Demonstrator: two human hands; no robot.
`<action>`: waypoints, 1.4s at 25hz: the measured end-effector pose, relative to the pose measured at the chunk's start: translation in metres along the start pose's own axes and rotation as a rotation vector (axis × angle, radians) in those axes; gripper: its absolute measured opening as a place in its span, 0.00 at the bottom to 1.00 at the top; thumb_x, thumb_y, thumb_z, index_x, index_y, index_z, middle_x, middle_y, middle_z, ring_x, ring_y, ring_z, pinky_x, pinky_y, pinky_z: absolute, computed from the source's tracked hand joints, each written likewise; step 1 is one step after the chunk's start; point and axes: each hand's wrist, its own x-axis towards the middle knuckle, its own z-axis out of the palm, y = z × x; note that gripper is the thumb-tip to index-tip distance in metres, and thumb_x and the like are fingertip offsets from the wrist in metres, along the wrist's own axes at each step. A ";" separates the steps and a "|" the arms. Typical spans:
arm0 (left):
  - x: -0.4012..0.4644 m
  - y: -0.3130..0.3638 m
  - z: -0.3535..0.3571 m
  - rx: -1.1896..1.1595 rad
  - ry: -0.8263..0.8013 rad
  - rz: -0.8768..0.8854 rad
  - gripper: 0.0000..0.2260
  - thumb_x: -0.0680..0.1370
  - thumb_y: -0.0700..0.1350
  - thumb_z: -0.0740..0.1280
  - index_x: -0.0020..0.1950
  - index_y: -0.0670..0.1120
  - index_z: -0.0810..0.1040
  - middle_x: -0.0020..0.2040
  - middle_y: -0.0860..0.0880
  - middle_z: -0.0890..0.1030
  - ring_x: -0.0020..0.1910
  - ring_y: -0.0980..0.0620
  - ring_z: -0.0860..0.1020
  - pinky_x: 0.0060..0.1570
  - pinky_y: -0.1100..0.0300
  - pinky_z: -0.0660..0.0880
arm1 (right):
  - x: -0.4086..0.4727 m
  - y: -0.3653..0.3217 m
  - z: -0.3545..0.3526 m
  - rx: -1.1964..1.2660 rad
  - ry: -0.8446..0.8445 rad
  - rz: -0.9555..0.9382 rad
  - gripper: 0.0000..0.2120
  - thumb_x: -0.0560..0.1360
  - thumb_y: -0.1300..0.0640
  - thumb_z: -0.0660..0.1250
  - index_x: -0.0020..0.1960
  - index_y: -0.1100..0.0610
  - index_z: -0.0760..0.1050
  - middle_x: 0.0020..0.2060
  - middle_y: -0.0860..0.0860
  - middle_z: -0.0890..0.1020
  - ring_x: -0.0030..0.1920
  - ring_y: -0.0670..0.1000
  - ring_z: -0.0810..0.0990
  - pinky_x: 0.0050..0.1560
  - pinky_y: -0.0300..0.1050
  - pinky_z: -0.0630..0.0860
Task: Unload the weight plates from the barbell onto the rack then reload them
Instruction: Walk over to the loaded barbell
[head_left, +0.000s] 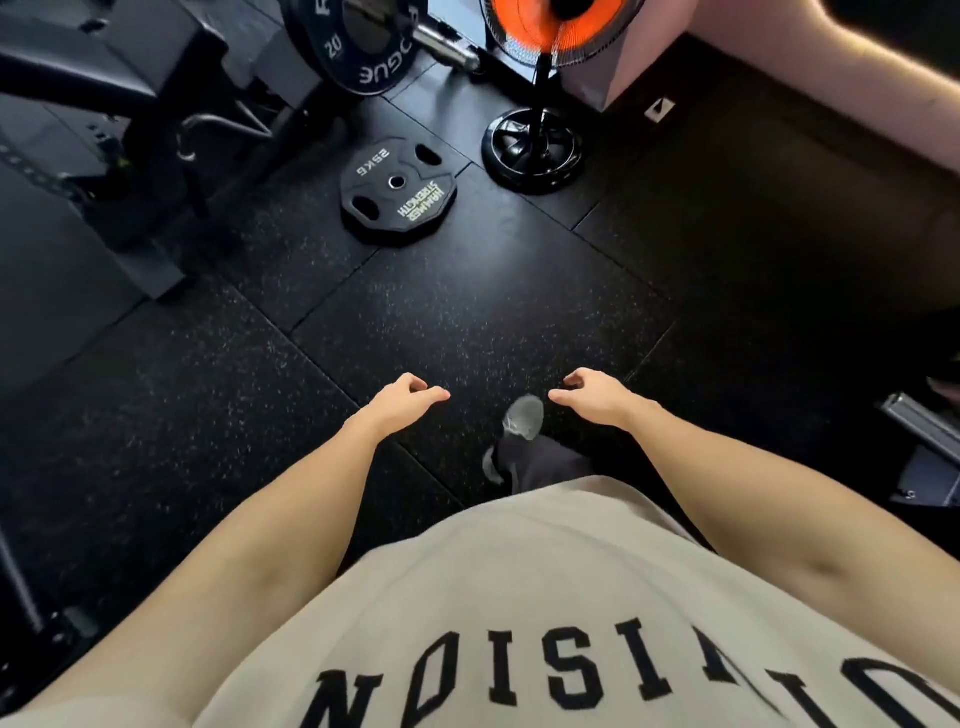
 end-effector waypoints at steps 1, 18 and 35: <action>0.019 0.013 -0.016 0.007 -0.005 0.008 0.28 0.75 0.65 0.65 0.68 0.50 0.69 0.68 0.48 0.73 0.63 0.48 0.72 0.65 0.45 0.69 | 0.019 -0.012 -0.012 -0.001 -0.008 0.001 0.31 0.74 0.39 0.65 0.70 0.56 0.69 0.68 0.54 0.74 0.65 0.55 0.74 0.66 0.53 0.70; 0.296 0.308 -0.269 0.213 -0.038 0.191 0.28 0.67 0.68 0.66 0.59 0.52 0.73 0.59 0.52 0.77 0.57 0.51 0.75 0.60 0.50 0.72 | 0.290 -0.172 -0.265 0.167 0.066 0.134 0.29 0.77 0.42 0.64 0.73 0.55 0.65 0.71 0.55 0.70 0.69 0.57 0.71 0.69 0.56 0.67; 0.423 0.612 -0.182 1.010 -0.467 0.672 0.23 0.75 0.62 0.69 0.61 0.48 0.75 0.49 0.49 0.78 0.45 0.52 0.75 0.41 0.58 0.70 | 0.271 -0.116 -0.298 0.993 0.527 0.762 0.29 0.74 0.38 0.64 0.71 0.49 0.67 0.70 0.54 0.71 0.69 0.57 0.71 0.70 0.58 0.65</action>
